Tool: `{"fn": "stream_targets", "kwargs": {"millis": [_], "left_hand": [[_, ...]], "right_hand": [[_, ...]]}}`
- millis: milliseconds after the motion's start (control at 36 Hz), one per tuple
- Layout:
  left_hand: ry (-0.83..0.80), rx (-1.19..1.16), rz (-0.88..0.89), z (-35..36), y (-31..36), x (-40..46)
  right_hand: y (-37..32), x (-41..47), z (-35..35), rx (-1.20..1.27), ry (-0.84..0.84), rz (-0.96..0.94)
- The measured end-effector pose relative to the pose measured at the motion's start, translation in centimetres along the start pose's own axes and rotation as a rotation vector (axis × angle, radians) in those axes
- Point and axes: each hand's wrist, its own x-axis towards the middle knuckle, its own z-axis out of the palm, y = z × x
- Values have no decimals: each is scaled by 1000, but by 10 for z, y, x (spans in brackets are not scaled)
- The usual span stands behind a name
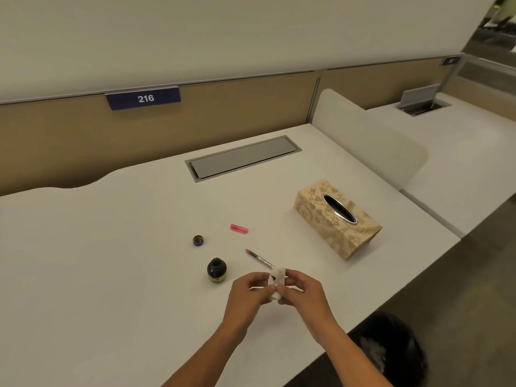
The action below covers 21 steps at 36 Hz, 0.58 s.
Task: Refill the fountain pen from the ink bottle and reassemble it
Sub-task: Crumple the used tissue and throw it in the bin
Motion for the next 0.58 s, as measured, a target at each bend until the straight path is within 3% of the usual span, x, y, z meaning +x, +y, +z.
{"fn": "stream_targets", "kwargs": {"millis": [472, 583], "left_hand": [[-69, -37, 25, 66, 7, -4], [-77, -80, -37, 86, 7, -6]], "right_hand": [[-4, -11, -68, 135, -11, -6], [-4, -16, -92, 65, -54, -32]]}}
